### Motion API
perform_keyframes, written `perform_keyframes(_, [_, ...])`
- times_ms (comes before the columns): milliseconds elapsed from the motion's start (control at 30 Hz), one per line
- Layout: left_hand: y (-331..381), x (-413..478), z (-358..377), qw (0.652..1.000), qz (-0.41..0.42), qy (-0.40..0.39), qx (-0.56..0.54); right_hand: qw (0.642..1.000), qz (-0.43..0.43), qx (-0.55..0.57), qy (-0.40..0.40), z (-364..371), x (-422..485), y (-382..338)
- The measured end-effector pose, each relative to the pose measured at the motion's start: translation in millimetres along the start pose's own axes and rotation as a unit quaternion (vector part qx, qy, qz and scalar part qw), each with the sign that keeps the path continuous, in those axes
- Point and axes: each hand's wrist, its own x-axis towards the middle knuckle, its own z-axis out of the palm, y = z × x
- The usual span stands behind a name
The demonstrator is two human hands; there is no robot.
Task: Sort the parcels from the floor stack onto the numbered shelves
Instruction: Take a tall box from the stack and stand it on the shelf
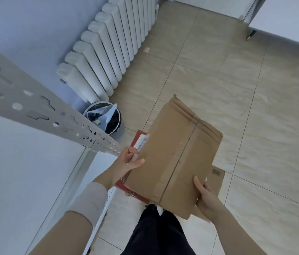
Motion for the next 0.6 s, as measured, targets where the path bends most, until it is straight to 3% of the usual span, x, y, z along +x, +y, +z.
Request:
perform_keyframes(100, [31.5, -9.5, 17.8, 0.996, 0.016, -0.009, 0.082, 0.999, -0.040, -0.006, 0.003, -10.2, -25.2, -16.9])
perform_keyframes(267, [75.9, -28.8, 54.8, 0.988, 0.107, 0.033, 0.108, 0.991, -0.109, -0.063, 0.054, -7.0, -59.0, -38.5])
perform_keyframes(433, [88.7, -37.0, 89.9, 0.947, 0.203, 0.119, 0.218, 0.966, -0.183, -0.118, 0.137, 21.2, -78.3, -58.4])
perform_keyframes(600, [94.6, -55.1, 119.3, 0.885, 0.294, 0.173, 0.317, 0.974, -0.213, -0.073, 0.038, 43.4, -94.5, -75.3])
